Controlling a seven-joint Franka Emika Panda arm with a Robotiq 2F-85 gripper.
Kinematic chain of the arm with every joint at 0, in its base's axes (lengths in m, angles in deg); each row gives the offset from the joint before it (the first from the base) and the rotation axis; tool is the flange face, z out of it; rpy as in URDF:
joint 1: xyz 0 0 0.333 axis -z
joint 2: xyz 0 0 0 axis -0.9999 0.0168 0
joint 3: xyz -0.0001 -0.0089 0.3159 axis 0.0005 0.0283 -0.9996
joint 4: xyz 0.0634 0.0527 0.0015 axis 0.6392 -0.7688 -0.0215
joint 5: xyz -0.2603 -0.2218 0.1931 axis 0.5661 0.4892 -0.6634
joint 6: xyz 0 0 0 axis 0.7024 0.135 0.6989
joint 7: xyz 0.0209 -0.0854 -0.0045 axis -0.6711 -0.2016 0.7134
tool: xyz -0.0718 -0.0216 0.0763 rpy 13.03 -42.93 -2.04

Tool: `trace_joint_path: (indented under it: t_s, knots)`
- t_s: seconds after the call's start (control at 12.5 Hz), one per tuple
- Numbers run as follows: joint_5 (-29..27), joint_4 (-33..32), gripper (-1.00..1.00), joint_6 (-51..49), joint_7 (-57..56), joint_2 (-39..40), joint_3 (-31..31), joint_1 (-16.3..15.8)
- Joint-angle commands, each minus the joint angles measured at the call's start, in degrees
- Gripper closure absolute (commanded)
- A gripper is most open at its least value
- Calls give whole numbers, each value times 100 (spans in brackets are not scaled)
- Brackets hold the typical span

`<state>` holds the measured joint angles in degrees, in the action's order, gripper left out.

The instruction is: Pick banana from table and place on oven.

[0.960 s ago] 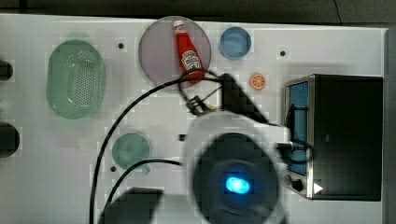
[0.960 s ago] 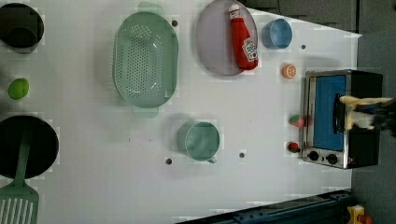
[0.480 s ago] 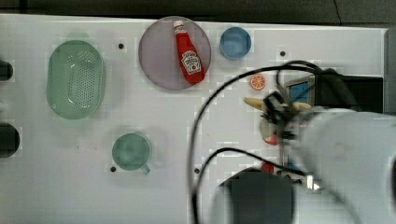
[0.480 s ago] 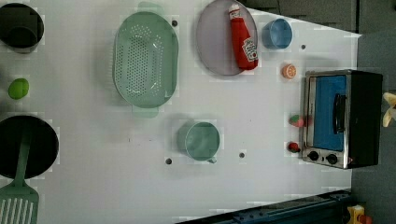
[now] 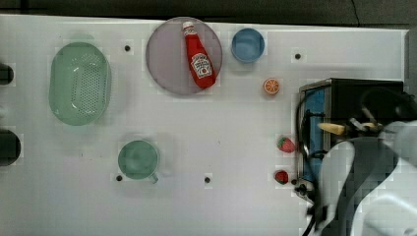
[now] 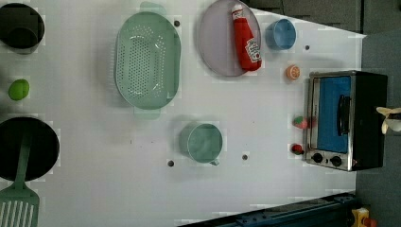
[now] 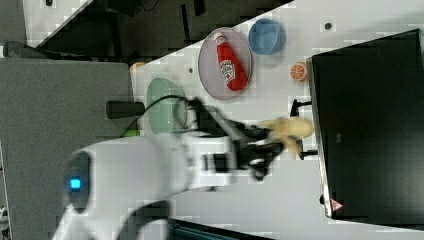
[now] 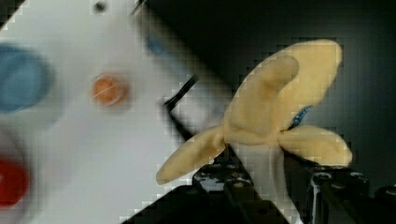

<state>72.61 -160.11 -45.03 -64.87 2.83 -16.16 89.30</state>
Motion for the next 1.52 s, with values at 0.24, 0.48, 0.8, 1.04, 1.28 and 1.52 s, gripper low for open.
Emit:
trace_joint_path:
  t_s: [0.24,0.48,0.8,1.04,1.28,1.52]
  knots:
    - [-22,-68,51,908,-2366,585,508,67]
    - [-48,-67,45,986,-2611,911,631,75]
    - [-47,-66,-41,1004,-2622,917,629,81]
    - [-35,92,-99,989,-2625,887,607,46]
    - [-31,523,-100,580,-2624,676,574,-48]
    - [-24,1059,-100,-612,-2526,269,333,-179]
